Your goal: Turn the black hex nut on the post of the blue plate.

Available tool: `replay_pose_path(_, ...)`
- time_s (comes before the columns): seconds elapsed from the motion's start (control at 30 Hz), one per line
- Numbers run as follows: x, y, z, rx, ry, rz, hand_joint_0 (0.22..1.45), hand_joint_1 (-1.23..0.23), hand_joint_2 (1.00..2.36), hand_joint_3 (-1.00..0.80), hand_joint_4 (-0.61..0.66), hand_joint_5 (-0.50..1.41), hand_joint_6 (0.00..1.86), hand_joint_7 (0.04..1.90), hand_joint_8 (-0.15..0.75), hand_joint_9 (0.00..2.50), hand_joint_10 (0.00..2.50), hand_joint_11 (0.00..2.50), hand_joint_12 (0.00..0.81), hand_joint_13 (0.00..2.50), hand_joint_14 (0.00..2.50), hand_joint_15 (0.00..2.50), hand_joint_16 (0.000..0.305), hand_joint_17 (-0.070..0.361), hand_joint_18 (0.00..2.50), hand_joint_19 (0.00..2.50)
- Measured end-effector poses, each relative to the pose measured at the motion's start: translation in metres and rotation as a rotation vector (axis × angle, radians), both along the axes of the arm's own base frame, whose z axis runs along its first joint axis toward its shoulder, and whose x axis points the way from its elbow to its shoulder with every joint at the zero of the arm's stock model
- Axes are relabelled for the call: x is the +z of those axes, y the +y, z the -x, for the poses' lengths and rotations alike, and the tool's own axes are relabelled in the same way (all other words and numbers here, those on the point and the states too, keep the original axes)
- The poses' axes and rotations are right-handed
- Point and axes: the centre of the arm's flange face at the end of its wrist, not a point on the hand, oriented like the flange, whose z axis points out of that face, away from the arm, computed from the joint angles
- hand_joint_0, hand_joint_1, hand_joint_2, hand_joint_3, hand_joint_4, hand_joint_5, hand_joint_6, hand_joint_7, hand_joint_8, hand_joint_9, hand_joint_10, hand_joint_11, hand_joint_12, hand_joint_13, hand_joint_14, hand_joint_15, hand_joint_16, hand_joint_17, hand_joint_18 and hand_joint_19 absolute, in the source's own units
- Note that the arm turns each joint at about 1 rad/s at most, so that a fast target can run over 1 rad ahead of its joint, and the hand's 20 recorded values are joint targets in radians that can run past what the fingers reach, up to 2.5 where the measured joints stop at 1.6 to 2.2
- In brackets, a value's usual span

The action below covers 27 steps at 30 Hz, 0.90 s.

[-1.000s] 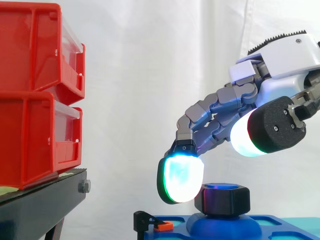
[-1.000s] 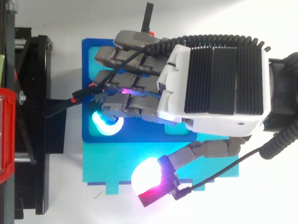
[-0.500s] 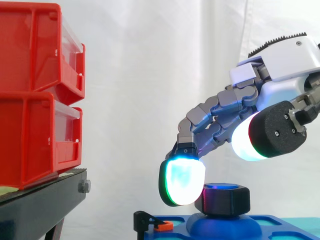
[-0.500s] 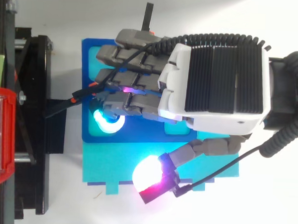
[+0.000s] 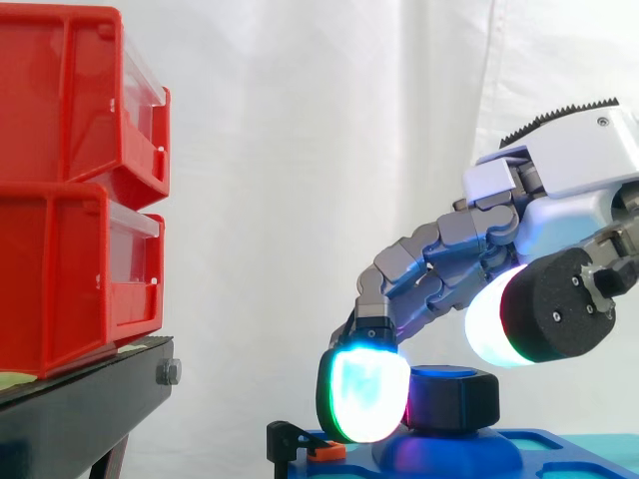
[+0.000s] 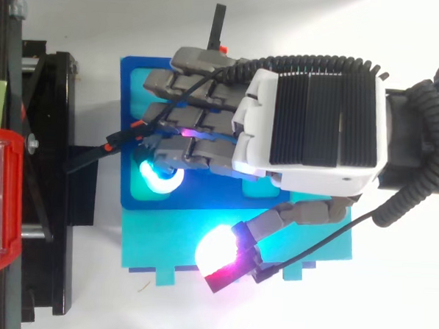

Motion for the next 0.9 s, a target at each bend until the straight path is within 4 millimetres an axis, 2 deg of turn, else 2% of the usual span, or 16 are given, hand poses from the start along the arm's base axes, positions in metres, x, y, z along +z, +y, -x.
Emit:
replay_pose_path(0.5,-0.001,-0.003,0.001,-0.001,0.003,-0.001,0.48,-0.45,1.00,-0.50,0.22,-0.18,0.50,0.92,0.249,0.32,0.00,0.00,0.368,0.08,0.00,0.00,0.057,0.129,0.01,0.07)
replay_pose_path(0.9,-0.001,-0.021,0.003,0.015,0.002,-0.001,0.48,-0.45,1.00,-0.50,0.22,-0.18,0.50,0.92,0.251,0.32,0.00,0.00,0.367,0.08,0.00,0.00,0.057,0.128,0.01,0.08)
